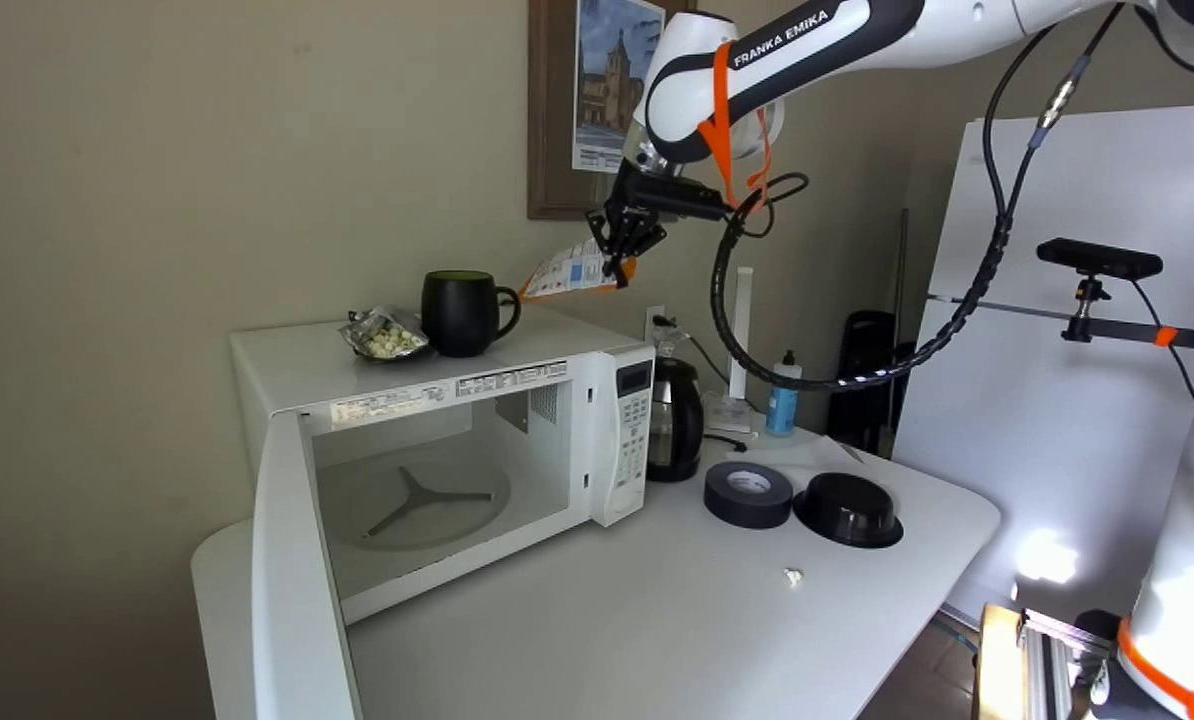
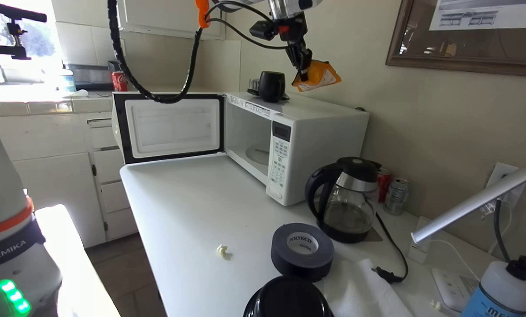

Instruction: Put the orange sachet on the top of the microwave

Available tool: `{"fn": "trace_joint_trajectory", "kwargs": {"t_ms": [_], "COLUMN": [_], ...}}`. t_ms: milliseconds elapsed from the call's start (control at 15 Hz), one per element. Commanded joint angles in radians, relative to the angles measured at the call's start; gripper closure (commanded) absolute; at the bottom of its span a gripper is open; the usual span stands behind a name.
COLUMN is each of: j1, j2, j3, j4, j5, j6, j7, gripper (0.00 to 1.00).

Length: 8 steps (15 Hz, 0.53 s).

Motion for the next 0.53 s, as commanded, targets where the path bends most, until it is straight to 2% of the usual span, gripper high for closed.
{"fn": "trace_joint_trajectory", "kwargs": {"t_ms": [0,133,467], "j1": [0.019,0.023,0.042], "j2": [0.063,0.079,0.032], "j3": [-0.013,-0.011,-0.008], "j4": [0.05,0.067,0.045], "j5": [0.072,0.109,0.125], "j6": [-0.016,-0.04,-0.035], "j7": [-0.068,-0.11,-0.138], "gripper": [0.73,0.69,0.31]}}
